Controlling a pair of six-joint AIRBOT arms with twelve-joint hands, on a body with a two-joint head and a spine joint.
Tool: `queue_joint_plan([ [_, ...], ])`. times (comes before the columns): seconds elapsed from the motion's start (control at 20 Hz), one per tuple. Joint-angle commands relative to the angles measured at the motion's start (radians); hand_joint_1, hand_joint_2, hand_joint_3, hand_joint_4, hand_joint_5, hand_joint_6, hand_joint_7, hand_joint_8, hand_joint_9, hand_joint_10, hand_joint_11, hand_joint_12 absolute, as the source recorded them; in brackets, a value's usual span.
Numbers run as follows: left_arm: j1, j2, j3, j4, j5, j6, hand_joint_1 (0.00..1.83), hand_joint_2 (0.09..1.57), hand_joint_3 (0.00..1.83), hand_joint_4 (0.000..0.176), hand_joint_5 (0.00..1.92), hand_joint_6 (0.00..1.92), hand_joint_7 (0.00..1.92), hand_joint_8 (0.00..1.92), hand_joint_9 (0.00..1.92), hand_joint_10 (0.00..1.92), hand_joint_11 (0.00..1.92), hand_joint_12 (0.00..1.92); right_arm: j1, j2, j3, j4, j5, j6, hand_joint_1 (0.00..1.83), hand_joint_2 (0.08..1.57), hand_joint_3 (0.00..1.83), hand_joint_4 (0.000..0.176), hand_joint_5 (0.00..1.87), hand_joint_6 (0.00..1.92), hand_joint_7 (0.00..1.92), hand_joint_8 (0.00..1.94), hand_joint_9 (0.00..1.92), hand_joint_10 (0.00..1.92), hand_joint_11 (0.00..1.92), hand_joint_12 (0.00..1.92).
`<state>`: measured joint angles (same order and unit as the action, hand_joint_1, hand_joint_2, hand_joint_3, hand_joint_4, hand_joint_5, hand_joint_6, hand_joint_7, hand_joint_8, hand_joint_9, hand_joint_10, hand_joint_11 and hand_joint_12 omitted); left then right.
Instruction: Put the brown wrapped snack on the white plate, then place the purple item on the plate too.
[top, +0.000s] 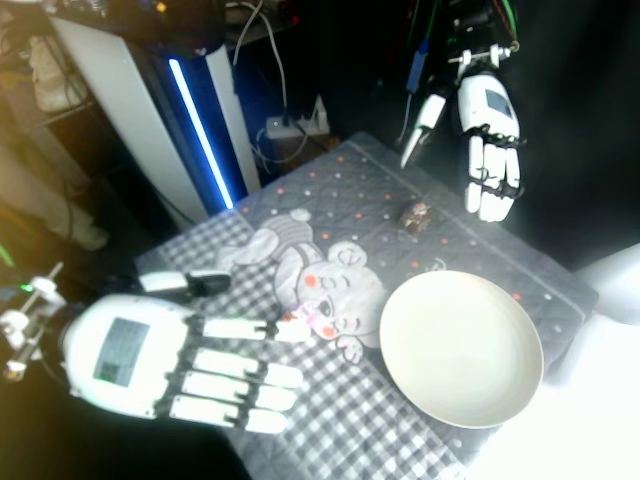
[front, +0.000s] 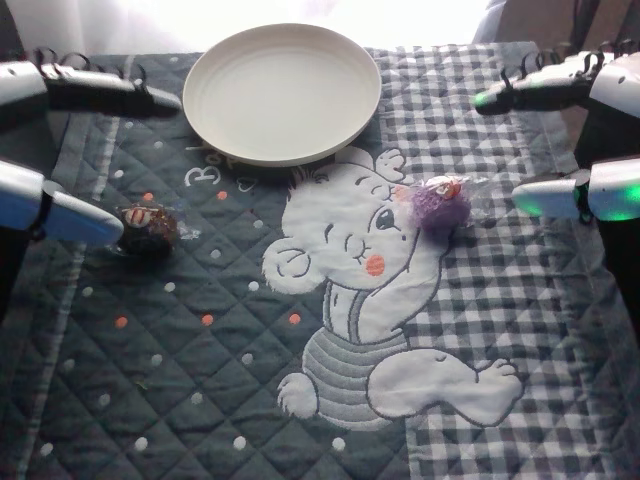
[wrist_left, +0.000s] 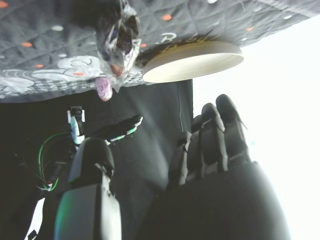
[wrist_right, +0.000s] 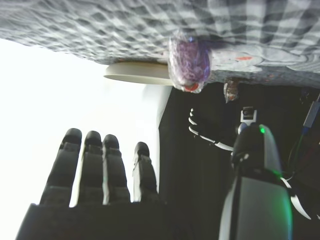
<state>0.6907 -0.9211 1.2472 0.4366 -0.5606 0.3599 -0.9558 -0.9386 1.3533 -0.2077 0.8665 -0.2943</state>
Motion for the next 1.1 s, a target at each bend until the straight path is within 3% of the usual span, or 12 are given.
queue_joint_plan([
  [0.0, -0.012, -0.015, 0.009, -0.017, -0.064, -0.003, 0.74, 0.85, 0.0, 0.133, 0.43, 0.0, 0.45, 0.01, 0.43, 0.02, 0.1, 0.69, 0.011, 0.0, 0.006, 0.04, 0.102, -0.001, 0.67, 1.11, 0.0, 0.004, 0.44, 0.0, 0.39, 0.0, 0.4, 0.0, 0.29, 0.32],
  [0.05, -0.027, -0.033, 0.021, 0.018, -0.027, -0.003, 0.73, 0.85, 0.0, 0.139, 0.42, 0.0, 0.46, 0.01, 0.43, 0.02, 0.1, 0.69, 0.011, 0.0, 0.007, 0.04, 0.102, -0.001, 0.69, 1.11, 0.0, 0.009, 0.43, 0.0, 0.39, 0.0, 0.41, 0.0, 0.31, 0.32],
  [0.3, -0.087, -0.087, 0.048, 0.176, 0.108, -0.002, 0.74, 0.81, 0.0, 0.11, 0.49, 0.0, 0.64, 0.0, 0.6, 0.01, 0.12, 0.77, 0.011, -0.001, 0.007, 0.04, 0.102, -0.001, 0.7, 1.12, 0.0, 0.0, 0.42, 0.0, 0.4, 0.01, 0.42, 0.01, 0.34, 0.31],
  [0.4, -0.1, -0.099, 0.056, 0.22, 0.145, -0.002, 0.75, 0.84, 0.0, 0.109, 0.54, 0.0, 0.71, 0.0, 0.66, 0.01, 0.12, 0.99, 0.011, -0.001, 0.007, 0.04, 0.102, -0.001, 0.69, 1.12, 0.0, 0.0, 0.42, 0.0, 0.4, 0.0, 0.42, 0.0, 0.33, 0.31],
  [0.45, -0.103, -0.1, 0.056, 0.236, 0.157, -0.002, 0.75, 0.86, 0.0, 0.092, 0.6, 0.0, 0.78, 0.02, 0.73, 0.03, 0.15, 1.12, 0.011, -0.001, 0.007, 0.04, 0.102, -0.001, 0.71, 1.11, 0.0, 0.0, 0.44, 0.01, 0.41, 0.01, 0.43, 0.0, 0.33, 0.3],
  [0.65, -0.103, -0.11, 0.064, 0.26, 0.189, -0.001, 0.8, 0.88, 0.0, 0.078, 0.66, 0.01, 0.91, 0.05, 0.84, 0.07, 0.19, 1.23, 0.011, -0.001, 0.007, 0.039, 0.102, -0.001, 0.76, 1.12, 0.0, 0.0, 0.43, 0.0, 0.41, 0.0, 0.41, 0.0, 0.3, 0.29],
  [0.75, -0.103, -0.127, 0.077, 0.264, 0.206, -0.001, 0.91, 0.9, 0.0, 0.045, 0.74, 0.01, 1.0, 0.07, 0.91, 0.1, 0.31, 1.17, 0.011, -0.001, 0.008, 0.038, 0.102, -0.001, 0.79, 1.12, 0.0, 0.006, 0.44, 0.0, 0.42, 0.0, 0.41, 0.0, 0.29, 0.29],
  [0.85, -0.103, -0.15, 0.093, 0.264, 0.212, -0.001, 0.97, 0.88, 0.0, 0.041, 0.79, 0.0, 1.03, 0.08, 0.94, 0.12, 0.34, 1.16, 0.011, -0.002, 0.009, 0.038, 0.102, -0.001, 0.77, 1.12, 0.0, 0.01, 0.44, 0.0, 0.42, 0.0, 0.4, 0.0, 0.29, 0.29],
  [0.9, -0.103, -0.173, 0.109, 0.264, 0.217, -0.001, 1.0, 0.9, 0.0, 0.021, 0.81, 0.0, 1.04, 0.03, 0.86, 0.37, 0.29, 1.35, 0.011, -0.003, 0.011, 0.038, 0.102, -0.001, 0.77, 1.13, 0.0, 0.025, 0.45, 0.0, 0.44, 0.01, 0.43, 0.01, 0.33, 0.31],
  [0.95, -0.103, -0.174, 0.111, 0.264, 0.217, -0.001, 1.0, 0.9, 0.0, 0.021, 0.81, 0.0, 1.04, 0.03, 0.86, 0.37, 0.29, 1.35, 0.011, -0.003, 0.011, 0.038, 0.102, -0.001, 0.77, 1.13, 0.0, 0.025, 0.45, 0.0, 0.44, 0.01, 0.43, 0.01, 0.33, 0.31],
  [1.0, -0.105, -0.18, 0.116, 0.262, 0.218, -0.001, 1.22, 1.03, 0.0, 0.0, 1.07, 0.42, 1.13, 0.74, 0.84, 0.92, 0.4, 1.51, 0.011, -0.003, 0.012, 0.038, 0.102, -0.001, 0.76, 1.11, 0.0, 0.026, 0.46, 0.01, 0.45, 0.01, 0.45, 0.01, 0.34, 0.32],
  [1.05, -0.107, -0.181, 0.118, 0.253, 0.212, -0.001, 1.22, 1.03, 0.0, 0.0, 1.07, 0.42, 1.13, 0.74, 0.84, 0.92, 0.4, 1.51, 0.011, -0.003, 0.012, 0.038, 0.102, -0.001, 0.76, 1.11, 0.0, 0.026, 0.46, 0.01, 0.45, 0.01, 0.45, 0.01, 0.34, 0.32],
])
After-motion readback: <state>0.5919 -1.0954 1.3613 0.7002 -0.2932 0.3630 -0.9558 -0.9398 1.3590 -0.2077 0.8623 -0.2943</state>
